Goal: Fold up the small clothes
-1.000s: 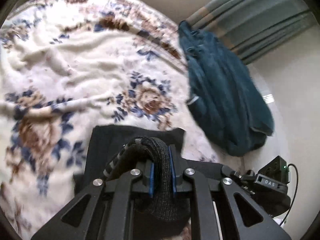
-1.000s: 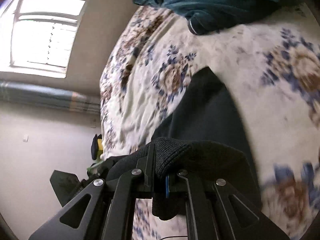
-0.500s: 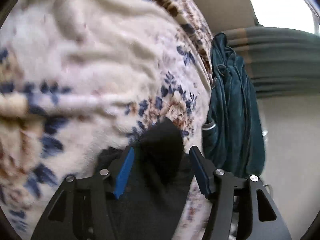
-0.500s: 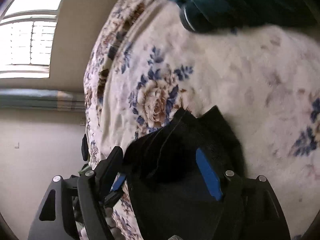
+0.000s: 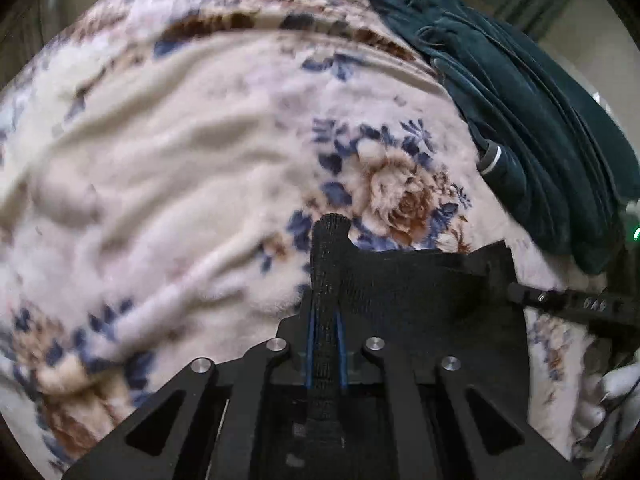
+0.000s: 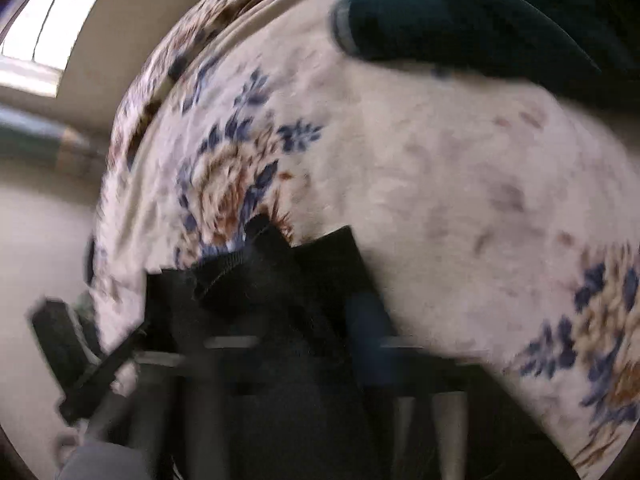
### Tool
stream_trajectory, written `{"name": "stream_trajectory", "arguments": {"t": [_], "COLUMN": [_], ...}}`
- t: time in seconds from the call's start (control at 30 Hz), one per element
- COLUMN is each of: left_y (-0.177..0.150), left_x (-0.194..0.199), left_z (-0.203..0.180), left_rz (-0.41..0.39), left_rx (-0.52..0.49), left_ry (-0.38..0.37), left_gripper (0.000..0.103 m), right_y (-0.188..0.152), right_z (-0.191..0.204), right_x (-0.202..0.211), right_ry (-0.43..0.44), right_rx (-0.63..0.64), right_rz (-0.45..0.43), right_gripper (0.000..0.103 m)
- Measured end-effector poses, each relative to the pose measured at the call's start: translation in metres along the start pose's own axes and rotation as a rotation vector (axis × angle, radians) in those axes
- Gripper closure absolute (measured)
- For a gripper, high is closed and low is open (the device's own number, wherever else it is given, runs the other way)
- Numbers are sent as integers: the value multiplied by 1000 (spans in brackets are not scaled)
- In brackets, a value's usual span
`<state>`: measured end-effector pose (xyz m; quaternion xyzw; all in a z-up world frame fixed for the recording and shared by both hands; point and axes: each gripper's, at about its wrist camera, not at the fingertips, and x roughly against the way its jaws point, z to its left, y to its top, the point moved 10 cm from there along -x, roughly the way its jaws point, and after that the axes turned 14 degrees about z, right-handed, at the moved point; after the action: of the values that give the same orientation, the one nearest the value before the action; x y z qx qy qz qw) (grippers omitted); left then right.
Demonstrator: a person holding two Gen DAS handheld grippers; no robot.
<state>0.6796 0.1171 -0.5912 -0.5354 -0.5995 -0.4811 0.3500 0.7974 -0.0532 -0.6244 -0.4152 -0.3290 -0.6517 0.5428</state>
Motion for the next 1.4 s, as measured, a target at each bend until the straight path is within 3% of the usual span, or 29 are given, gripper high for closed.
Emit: {"name": "stream_trajectory", "arguments": {"t": [0.1,0.2,0.27,0.33,0.37,0.43,0.5,0.53,0.63,0.7,0.73,0.83,0.87,0.9,1.0,1.07,1.17,1.23,1.3,1.4], "left_y": [0,1,1,2,0,-9,-21,-31,-65,-75,-76,-76,-76,-77,-78,-75,-84,-106,-129,-155], "left_x": [-4,-34,-36,-16,-6,17,28,29,2,-7,-6,2,3,-1,-11,-2,19,23,18,-4], "left_z": [16,39,41,42,43,47,49,46,23,11,5,7,15,22,32,30,30,31,32,27], "left_rz": [7,85,114,93,84,62,66,87,225,217,179,135,125,135,179,182,184,219,264,314], "left_rx": [11,83,125,185,207,240,245,235,164,109,92,131,130,120,117,139,188,215,227,277], "left_ry": [29,18,-44,-125,-164,-232,-247,-255,-239,-190,-190,-241,-208,-172,-138,-162,-215,-254,-253,-305], "left_gripper": [96,96,93,91,87,67,58,56,56,63,89,92,92,92,91,87,70,54,50,49], "right_y": [3,8,11,13,12,4,-6,-14,-43,-62,-70,-96,-98,-98,-96,-98,-100,-105,-113,-131], "right_z": [13,8,3,2,2,3,0,-2,-11,-18,-20,-22,-22,-24,-38,-32,-22,-22,-25,-29], "right_x": [13,3,-10,-13,-10,2,15,23,24,11,1,-17,-17,-15,-7,-10,-1,11,17,8], "right_ry": [-5,-52,-100,-93,-63,14,28,57,89,76,77,87,75,67,54,41,48,71,86,75], "right_rx": [34,19,1,-35,-60,-86,-87,-90,-113,-122,-120,-96,-89,-87,-165,-147,-120,-127,-136,-131], "right_rz": [-43,-28,0,26,30,31,21,7,46,95,130,186,169,157,120,134,149,161,158,192], "right_gripper": [96,96,96,96,94,91,75,74,67,64,64,65,84,96,96,96,94,80,52,45]}}
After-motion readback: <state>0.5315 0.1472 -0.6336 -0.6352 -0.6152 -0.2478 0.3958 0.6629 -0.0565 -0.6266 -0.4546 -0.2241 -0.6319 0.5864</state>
